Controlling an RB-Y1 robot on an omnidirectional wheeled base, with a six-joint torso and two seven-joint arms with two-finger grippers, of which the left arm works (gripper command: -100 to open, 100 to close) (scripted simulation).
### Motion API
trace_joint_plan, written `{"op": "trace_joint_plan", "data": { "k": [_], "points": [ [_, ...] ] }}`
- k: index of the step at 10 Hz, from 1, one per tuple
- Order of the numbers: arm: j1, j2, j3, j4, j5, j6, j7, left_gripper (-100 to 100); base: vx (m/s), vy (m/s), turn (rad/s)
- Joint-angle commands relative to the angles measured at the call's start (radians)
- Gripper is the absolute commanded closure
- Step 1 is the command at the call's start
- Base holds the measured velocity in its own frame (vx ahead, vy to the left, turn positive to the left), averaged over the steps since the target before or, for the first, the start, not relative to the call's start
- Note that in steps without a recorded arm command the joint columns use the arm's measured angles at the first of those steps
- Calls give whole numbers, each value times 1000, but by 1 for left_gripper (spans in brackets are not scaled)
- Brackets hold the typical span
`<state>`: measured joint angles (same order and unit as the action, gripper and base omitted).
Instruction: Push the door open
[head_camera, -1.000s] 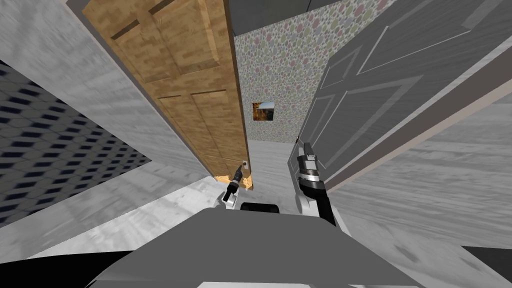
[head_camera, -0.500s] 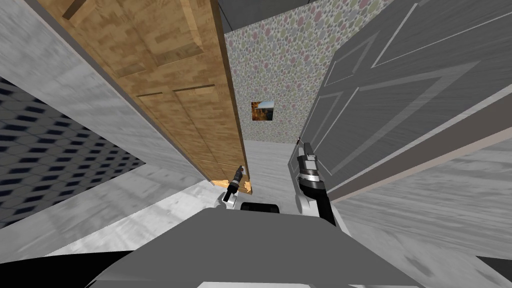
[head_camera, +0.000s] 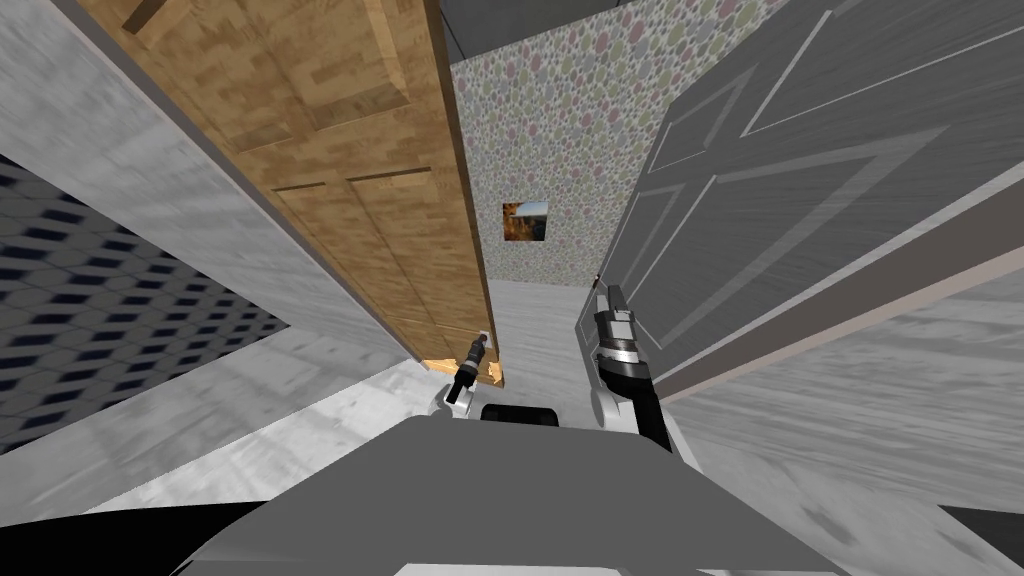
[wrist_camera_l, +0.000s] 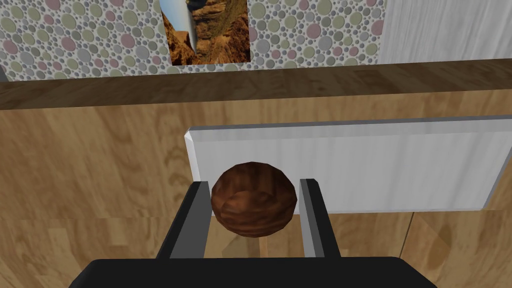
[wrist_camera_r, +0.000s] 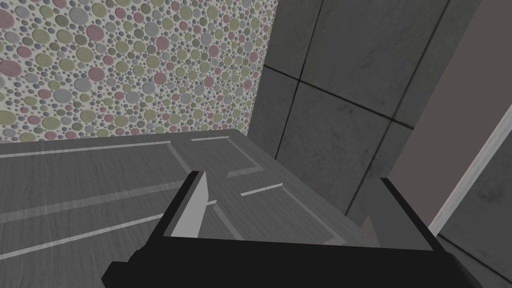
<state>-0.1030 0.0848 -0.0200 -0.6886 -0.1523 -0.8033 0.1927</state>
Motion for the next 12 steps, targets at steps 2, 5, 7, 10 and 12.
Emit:
{"op": "trace_joint_plan", "data": {
  "k": [2, 5, 7, 10, 12],
  "points": [
    [0, 3, 11, 1, 6, 1, -5, 100, 38, -16, 12],
    [0, 7, 27, 3, 15, 2, -12, 100, 151, -52, 26],
    [0, 10, 44, 4, 24, 3, -20, 100, 183, -52, 27],
    [-1, 13, 63, 6, 35, 5, -28, 100, 184, -70, 37],
    [-1, 16, 90, 8, 50, 7, -41, 100, 143, -73, 39]
  ]
}}
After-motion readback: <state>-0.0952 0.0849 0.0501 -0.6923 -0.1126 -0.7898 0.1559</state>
